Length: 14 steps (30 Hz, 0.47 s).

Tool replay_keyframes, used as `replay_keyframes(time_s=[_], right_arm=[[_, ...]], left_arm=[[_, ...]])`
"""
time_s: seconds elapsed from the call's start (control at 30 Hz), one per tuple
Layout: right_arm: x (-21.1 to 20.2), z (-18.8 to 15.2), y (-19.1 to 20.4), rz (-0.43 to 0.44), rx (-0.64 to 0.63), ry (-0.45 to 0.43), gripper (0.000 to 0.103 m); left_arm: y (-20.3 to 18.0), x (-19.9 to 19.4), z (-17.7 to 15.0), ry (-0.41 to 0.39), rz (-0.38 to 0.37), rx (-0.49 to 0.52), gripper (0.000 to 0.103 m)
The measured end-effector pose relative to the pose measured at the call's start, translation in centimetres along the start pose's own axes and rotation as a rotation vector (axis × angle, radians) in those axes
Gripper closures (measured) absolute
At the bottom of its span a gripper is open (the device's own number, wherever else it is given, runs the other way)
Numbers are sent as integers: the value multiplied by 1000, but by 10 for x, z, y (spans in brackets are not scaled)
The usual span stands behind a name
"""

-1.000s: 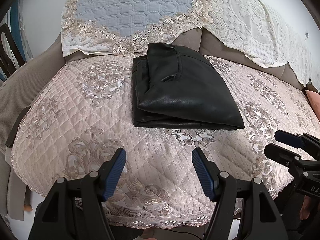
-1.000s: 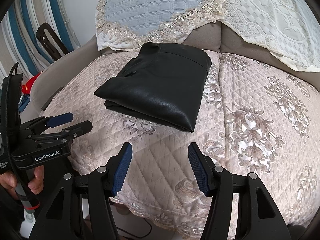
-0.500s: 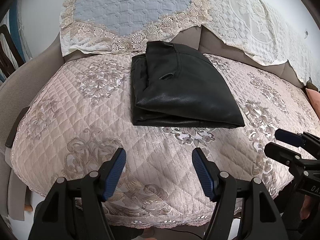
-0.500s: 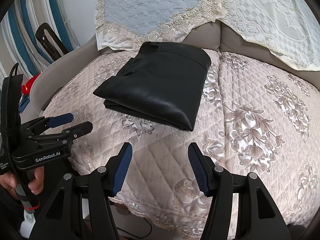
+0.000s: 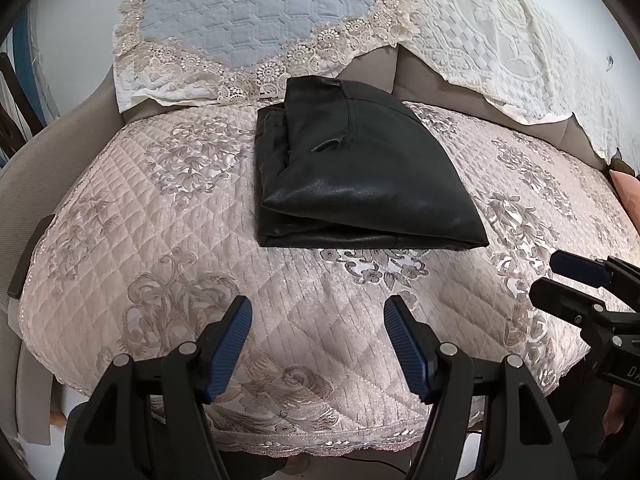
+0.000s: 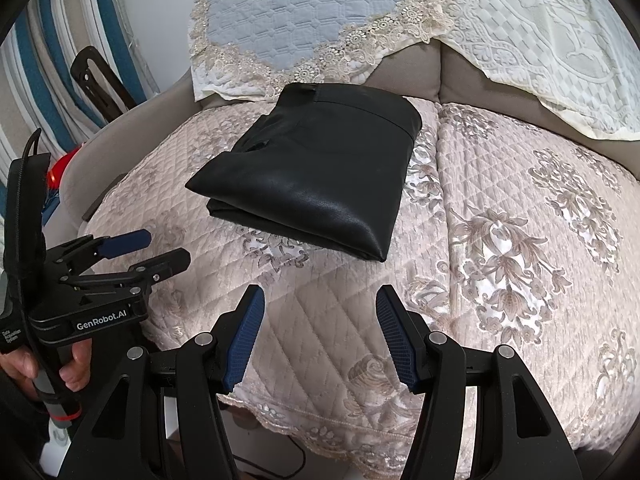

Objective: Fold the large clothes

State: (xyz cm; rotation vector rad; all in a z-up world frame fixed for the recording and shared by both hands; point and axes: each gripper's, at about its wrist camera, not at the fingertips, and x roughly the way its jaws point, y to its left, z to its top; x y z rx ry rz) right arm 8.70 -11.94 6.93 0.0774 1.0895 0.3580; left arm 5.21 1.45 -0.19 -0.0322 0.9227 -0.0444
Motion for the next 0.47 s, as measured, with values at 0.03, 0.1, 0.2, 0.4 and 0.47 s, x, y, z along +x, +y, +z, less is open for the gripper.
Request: replay_keyframes(time_s=[0.03, 0.1, 0.2, 0.4, 0.47], right_arm=[[0, 0, -1, 0, 0, 0, 44], [1, 0, -1, 2, 0, -1, 44], [0, 0, -1, 2, 1, -1, 44], [0, 0, -2, 2, 2, -2, 44], [0, 0, -2, 1, 3, -4, 44]], left_arm=[[0, 0, 0, 0, 1, 1, 33], [-1, 1, 0, -1, 3, 2, 33], [0, 1, -1, -5, 1, 1, 33], [2, 2, 1, -14, 7, -3, 33], [2, 2, 1, -11, 6, -1, 33]])
